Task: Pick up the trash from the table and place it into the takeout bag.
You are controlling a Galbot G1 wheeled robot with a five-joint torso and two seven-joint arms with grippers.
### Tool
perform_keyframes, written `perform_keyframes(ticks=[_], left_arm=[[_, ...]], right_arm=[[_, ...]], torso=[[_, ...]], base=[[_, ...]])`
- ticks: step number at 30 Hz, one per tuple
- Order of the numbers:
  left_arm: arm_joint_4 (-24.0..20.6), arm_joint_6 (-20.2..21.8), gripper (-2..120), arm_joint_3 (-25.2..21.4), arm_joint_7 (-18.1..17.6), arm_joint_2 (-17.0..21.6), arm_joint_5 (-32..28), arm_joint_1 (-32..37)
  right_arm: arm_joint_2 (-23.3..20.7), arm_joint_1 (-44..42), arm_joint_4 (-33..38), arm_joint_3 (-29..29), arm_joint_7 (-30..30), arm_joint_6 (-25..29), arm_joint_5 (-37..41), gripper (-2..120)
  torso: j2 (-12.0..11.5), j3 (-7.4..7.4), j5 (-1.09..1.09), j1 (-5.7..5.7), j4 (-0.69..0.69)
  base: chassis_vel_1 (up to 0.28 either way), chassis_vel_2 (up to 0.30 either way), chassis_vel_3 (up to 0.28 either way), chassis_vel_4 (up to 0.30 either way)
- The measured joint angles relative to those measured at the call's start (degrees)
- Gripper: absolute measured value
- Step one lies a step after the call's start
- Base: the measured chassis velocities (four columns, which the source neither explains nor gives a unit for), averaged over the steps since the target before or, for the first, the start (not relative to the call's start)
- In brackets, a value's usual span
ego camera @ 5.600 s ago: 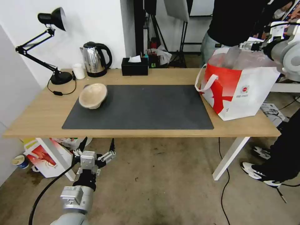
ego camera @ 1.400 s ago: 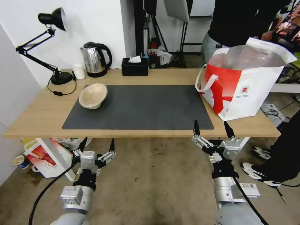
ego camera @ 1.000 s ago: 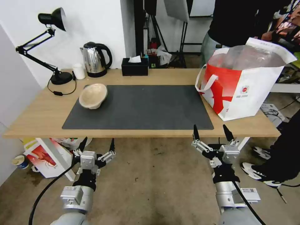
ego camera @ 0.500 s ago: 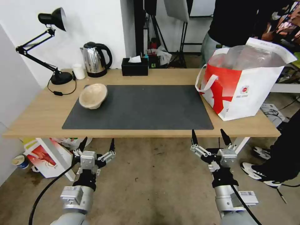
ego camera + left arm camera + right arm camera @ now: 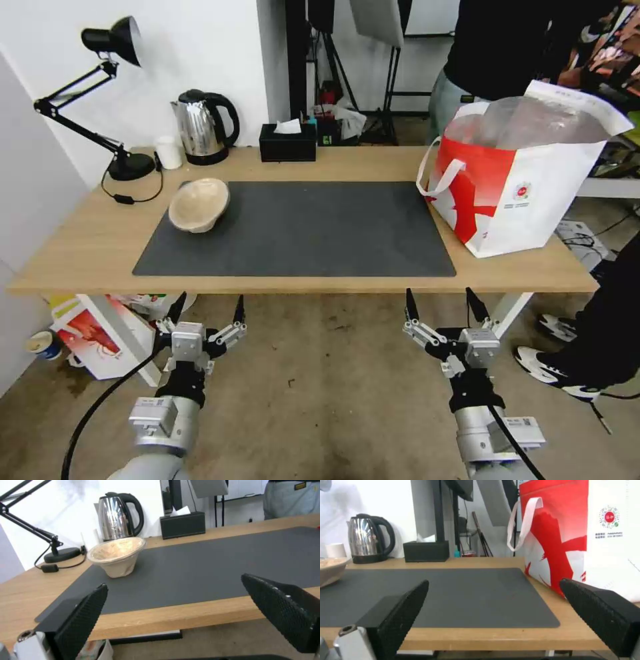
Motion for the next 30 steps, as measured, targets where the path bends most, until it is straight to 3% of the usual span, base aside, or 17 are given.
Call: perform_keyframes(ticks=[30], left_arm=[[0.0,0.0,100,0.0,0.0,0.0,0.0,0.0]], right_arm=[[-0.5,0.6,-1.0,-1.1,-1.0,-0.2,-0.2,100]], torso=[[0.0,0.0,0.0,0.0,0.0]], base=[[0.0,0.0,0.0,0.0]])
